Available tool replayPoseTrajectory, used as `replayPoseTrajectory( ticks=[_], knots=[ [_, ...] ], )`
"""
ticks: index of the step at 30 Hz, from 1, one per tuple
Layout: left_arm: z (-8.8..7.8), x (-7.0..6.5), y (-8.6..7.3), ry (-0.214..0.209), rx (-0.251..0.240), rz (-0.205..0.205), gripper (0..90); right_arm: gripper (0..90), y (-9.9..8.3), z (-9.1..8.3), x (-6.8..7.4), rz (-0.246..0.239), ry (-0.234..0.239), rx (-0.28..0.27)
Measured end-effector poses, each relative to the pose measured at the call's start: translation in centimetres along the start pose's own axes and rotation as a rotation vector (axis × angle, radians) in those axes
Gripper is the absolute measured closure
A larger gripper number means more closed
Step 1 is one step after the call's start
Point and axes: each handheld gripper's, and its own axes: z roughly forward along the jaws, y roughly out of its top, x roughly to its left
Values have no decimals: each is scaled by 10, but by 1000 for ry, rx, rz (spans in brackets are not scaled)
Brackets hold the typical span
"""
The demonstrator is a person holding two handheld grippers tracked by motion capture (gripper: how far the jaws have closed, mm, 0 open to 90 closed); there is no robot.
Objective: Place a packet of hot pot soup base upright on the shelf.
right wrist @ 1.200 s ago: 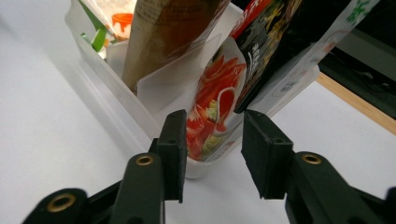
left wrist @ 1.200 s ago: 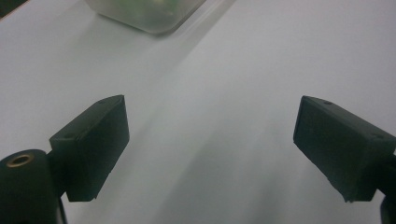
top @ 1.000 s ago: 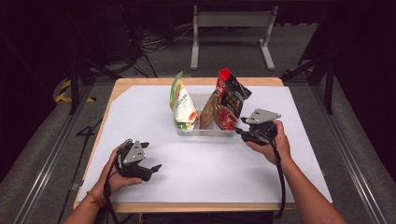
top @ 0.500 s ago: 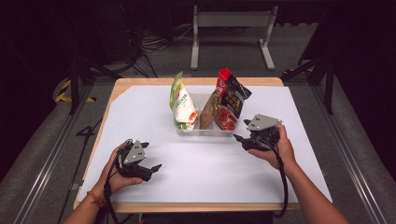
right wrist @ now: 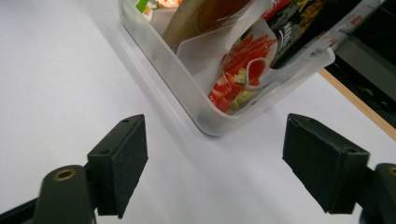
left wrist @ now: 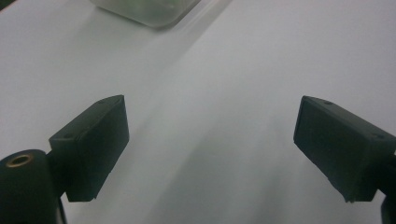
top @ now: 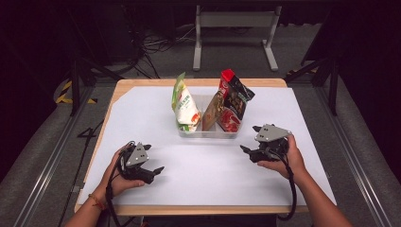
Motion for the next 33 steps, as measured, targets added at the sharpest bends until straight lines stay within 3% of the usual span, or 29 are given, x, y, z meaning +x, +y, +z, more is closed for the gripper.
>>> replayPoseTrajectory(
  ticks=[3, 12, 25, 29, 33],
  knots=[
    [0, 0, 0, 0, 5, 6, 110, 203, -6, -1, 2, -16, -27, 5],
    [1, 0, 0, 0, 7, 4, 111, 165, -18, -7, 7, -11, -38, 11],
    [1, -1, 0, -2, 9, 5, 110, 133, -47, -17, 6, 56, -52, -1],
    [2, -1, 0, -1, 14, 8, 110, 137, -57, -19, 7, 60, -72, 2],
    [2, -2, 0, -5, 12, 7, 110, 141, -67, -20, 9, 64, -59, 9]
  ],
)
